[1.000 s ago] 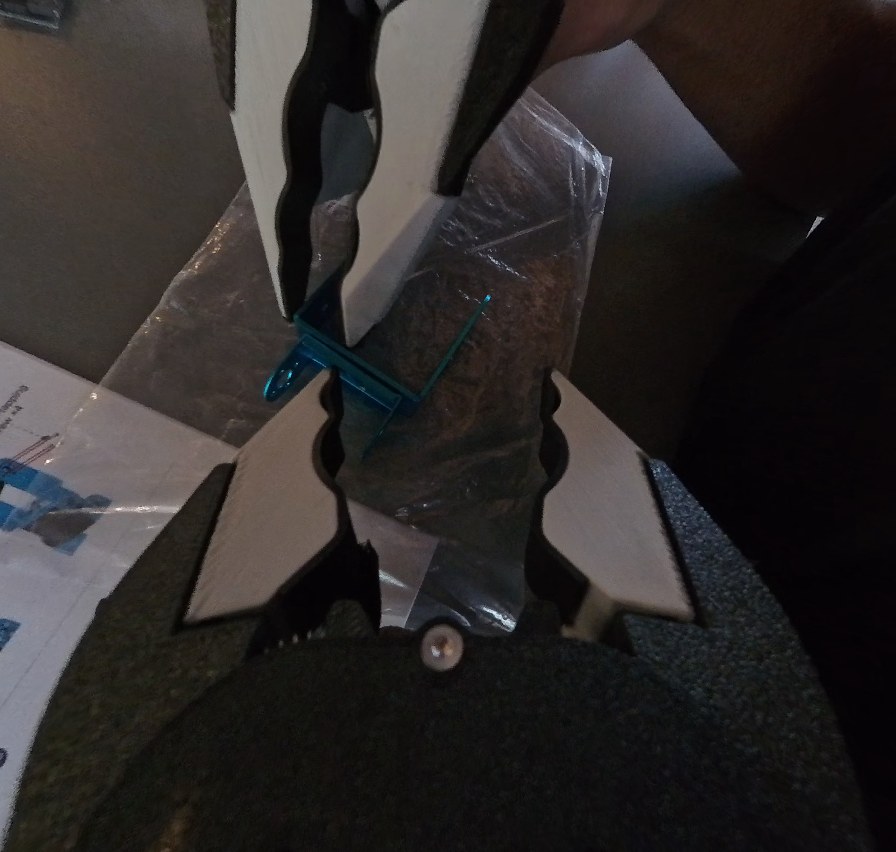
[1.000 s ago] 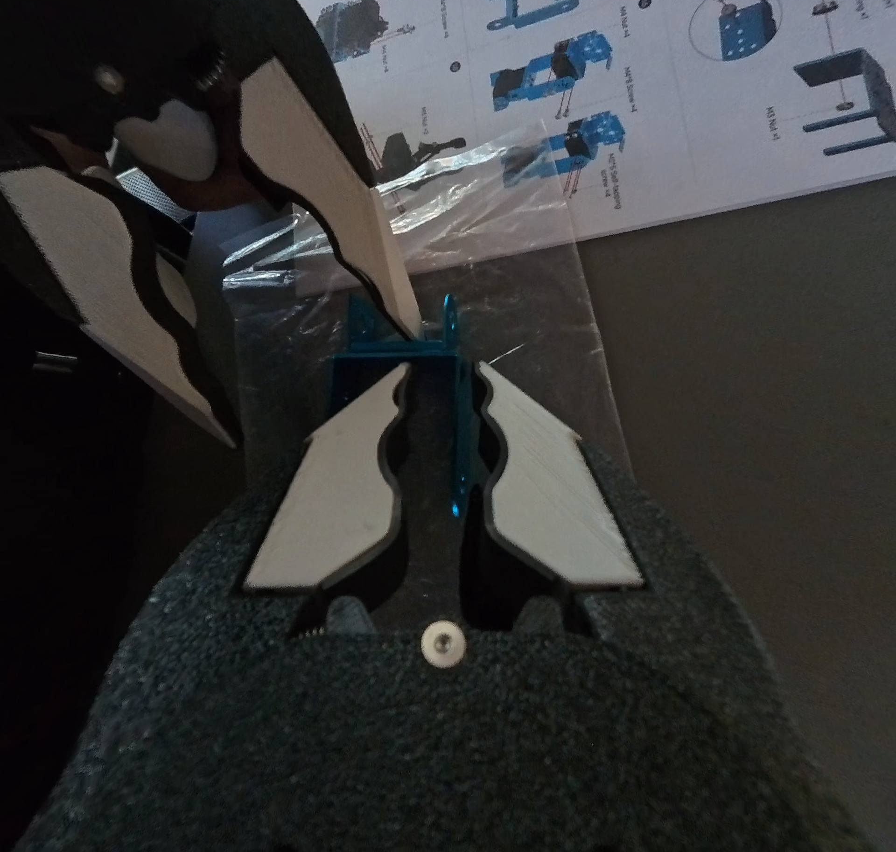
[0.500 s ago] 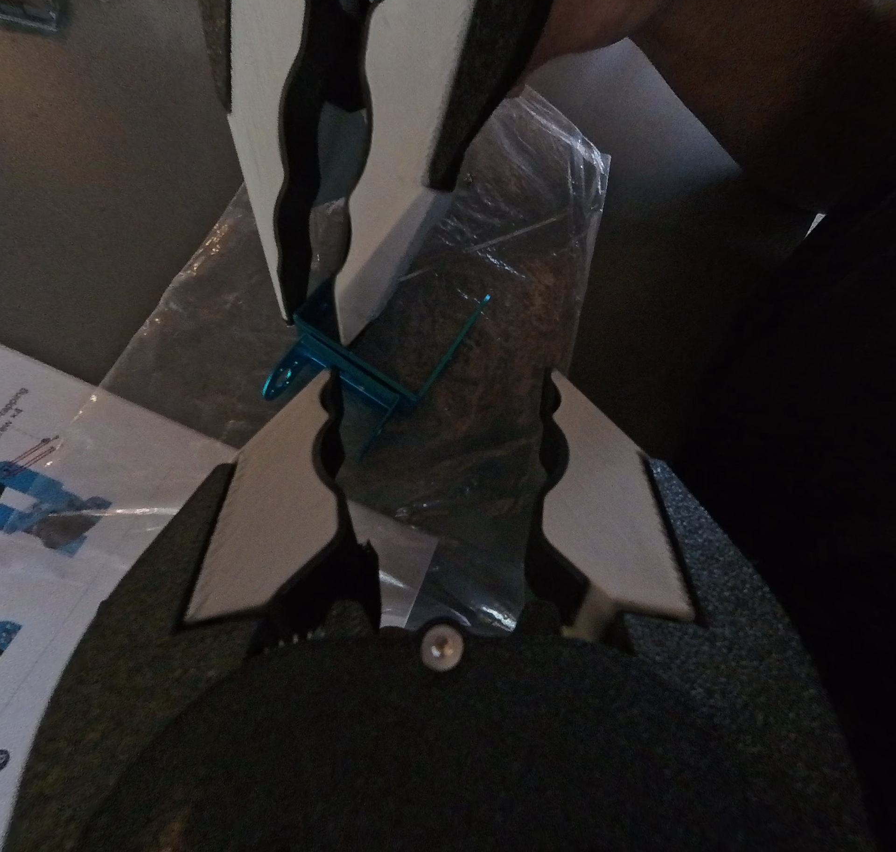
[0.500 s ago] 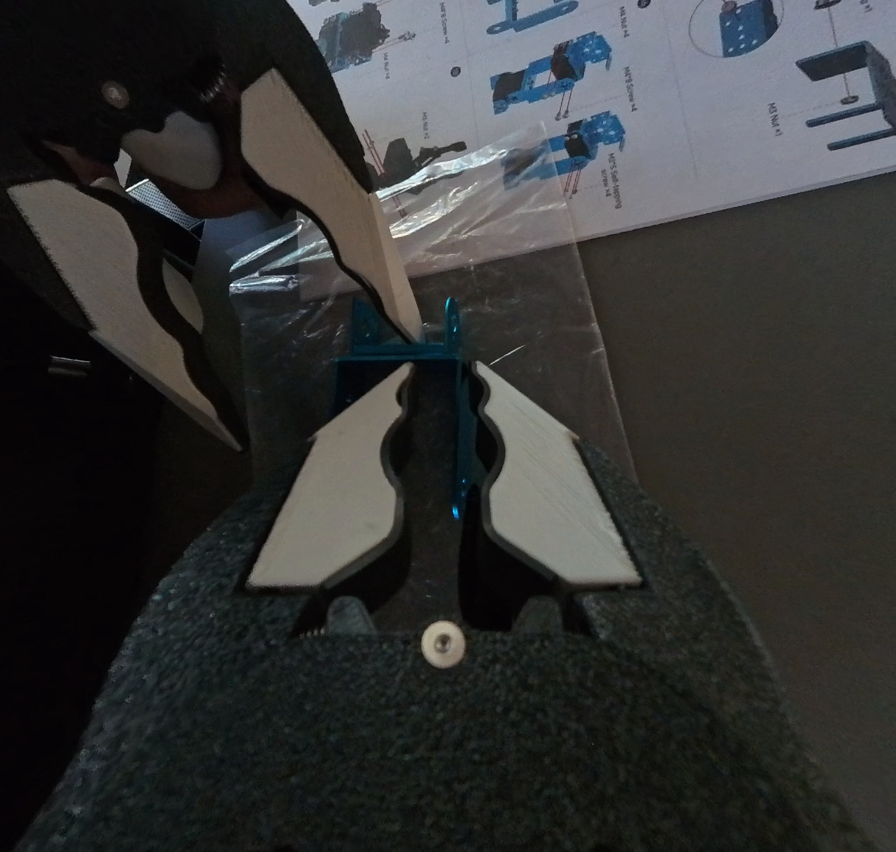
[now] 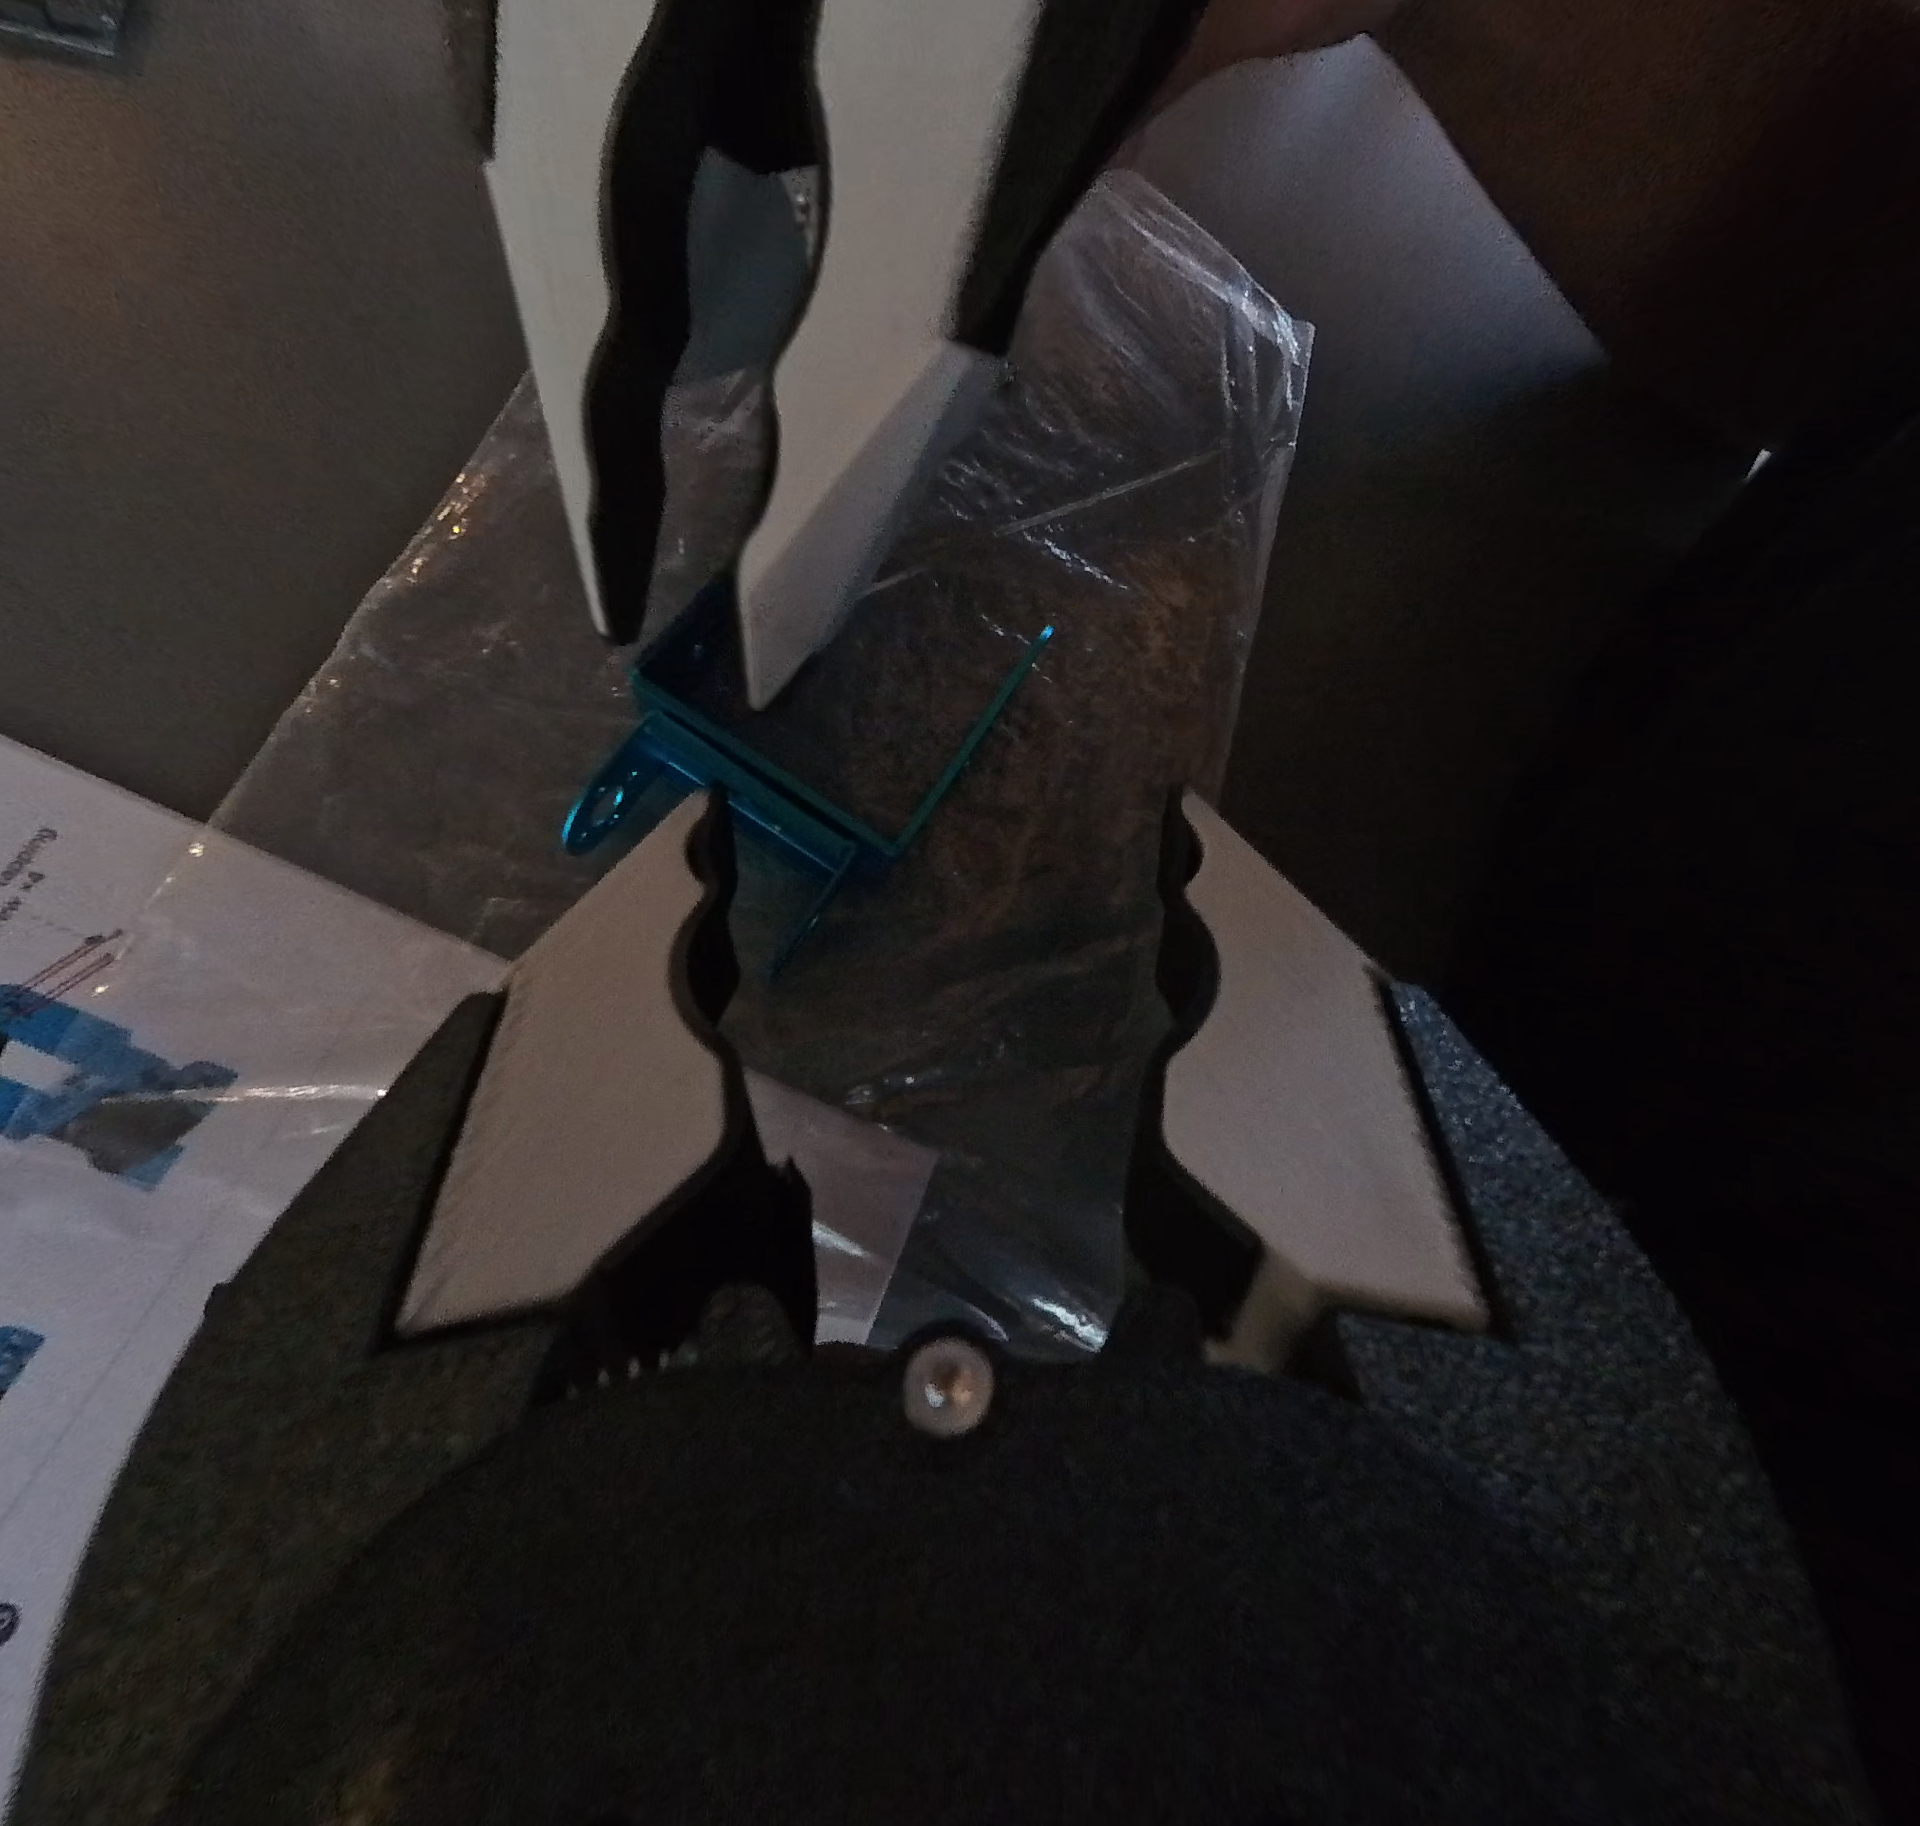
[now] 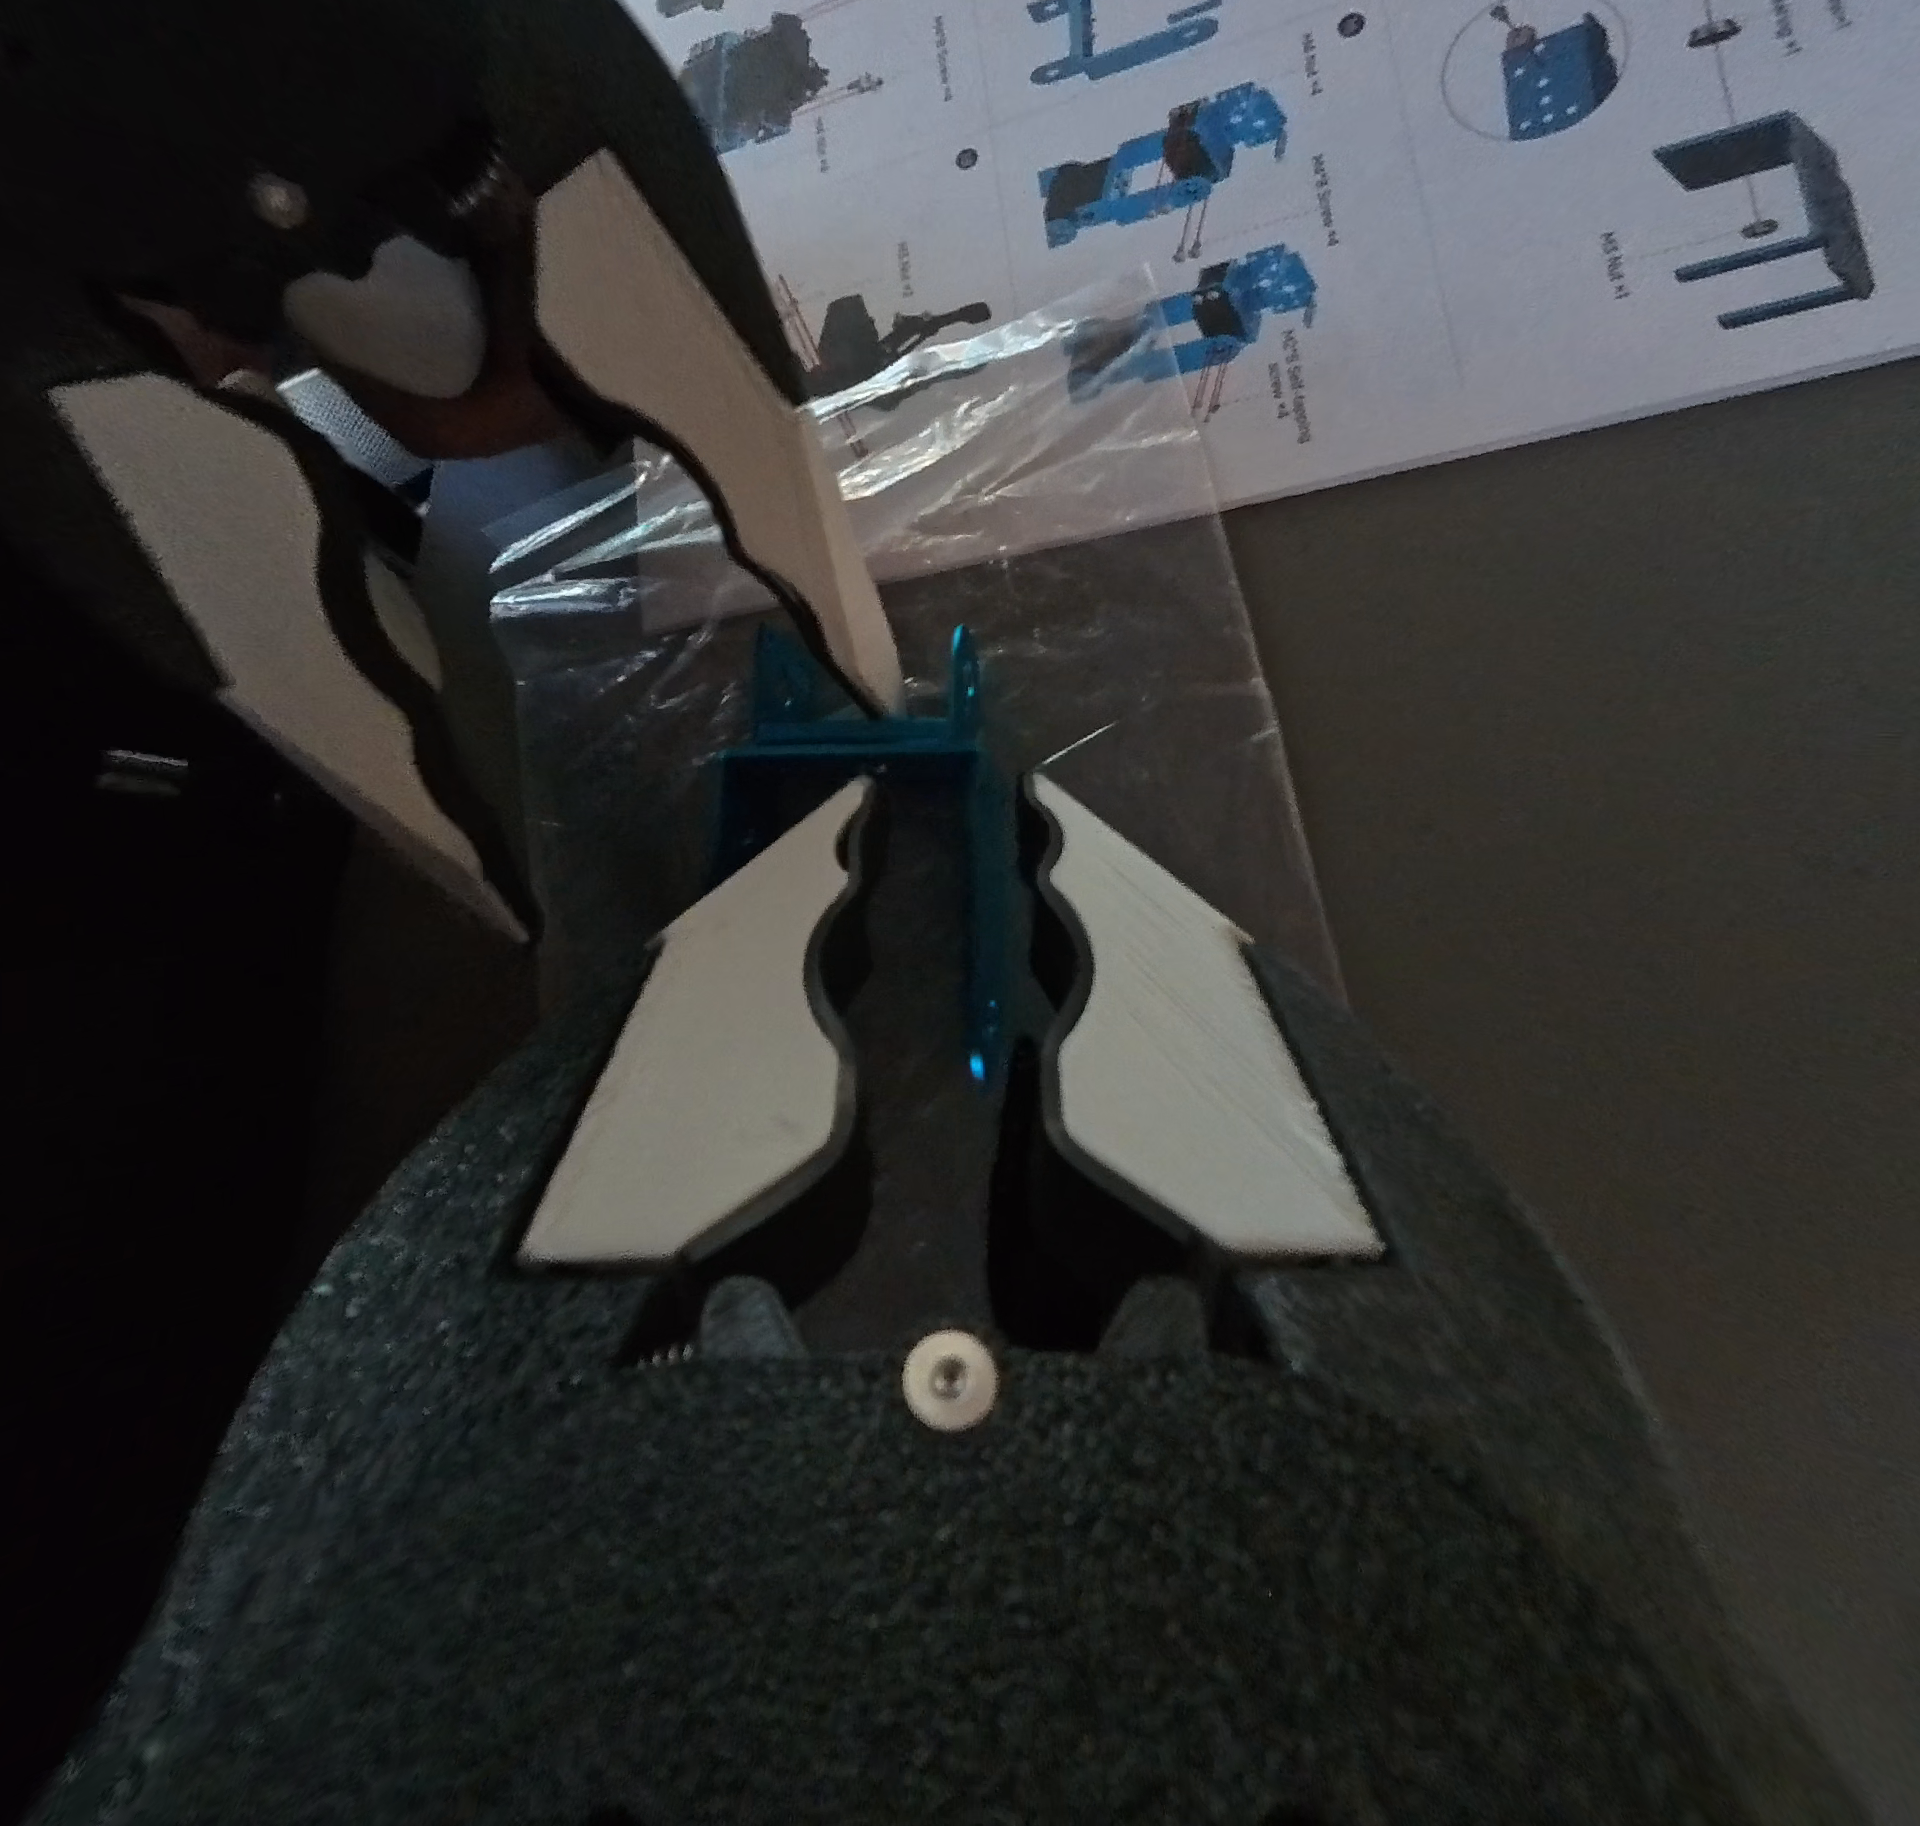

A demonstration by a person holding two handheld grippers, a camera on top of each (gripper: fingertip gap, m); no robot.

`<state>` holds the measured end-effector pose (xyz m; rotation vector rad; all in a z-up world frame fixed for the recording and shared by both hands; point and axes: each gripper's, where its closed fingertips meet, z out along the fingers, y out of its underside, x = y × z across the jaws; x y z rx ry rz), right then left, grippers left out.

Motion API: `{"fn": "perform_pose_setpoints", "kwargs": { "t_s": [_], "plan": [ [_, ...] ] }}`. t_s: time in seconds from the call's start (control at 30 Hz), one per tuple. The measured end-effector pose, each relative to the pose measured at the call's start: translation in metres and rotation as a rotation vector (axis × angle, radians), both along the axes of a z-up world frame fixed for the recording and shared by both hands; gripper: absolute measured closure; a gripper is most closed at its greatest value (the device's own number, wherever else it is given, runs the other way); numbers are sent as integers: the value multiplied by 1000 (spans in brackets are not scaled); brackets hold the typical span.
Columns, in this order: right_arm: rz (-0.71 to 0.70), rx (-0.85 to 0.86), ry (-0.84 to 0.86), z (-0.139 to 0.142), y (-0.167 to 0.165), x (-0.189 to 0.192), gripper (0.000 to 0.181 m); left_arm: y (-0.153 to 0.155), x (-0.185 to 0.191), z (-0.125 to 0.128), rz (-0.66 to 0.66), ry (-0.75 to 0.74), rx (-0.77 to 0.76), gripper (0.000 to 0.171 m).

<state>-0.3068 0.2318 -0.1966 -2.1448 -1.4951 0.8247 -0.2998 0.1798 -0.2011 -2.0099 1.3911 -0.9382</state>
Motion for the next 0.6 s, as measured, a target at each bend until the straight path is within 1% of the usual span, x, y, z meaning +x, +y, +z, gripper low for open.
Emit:
{"fn": "perform_pose_setpoints", "kwargs": {
  "t_s": [0.03, 0.13, 0.2, 0.27, 0.47, 0.6],
  "plan": [
    [16, 4, -7, -1, -3, 1, 151, 0, 0, 0, 1, 1, 0, 89],
    [61, 45, -44, -8, -11, -1, 129, 0, 0, -1, -4, 1, -5, 89],
    [74, 71, -71, -14, -12, -4, 125, -1, 1, -1, -7, 5, -3, 89],
    [71, 89, -87, -17, -11, -4, 128, -1, 1, -1, -10, 6, -2, 89],
    [47, 120, -80, -14, -4, -4, 140, -3, 2, -2, -11, 9, -3, 89],
    [48, 109, -78, -15, -5, -4, 139, -3, 2, -3, -13, 11, -4, 89]
  ]
}}
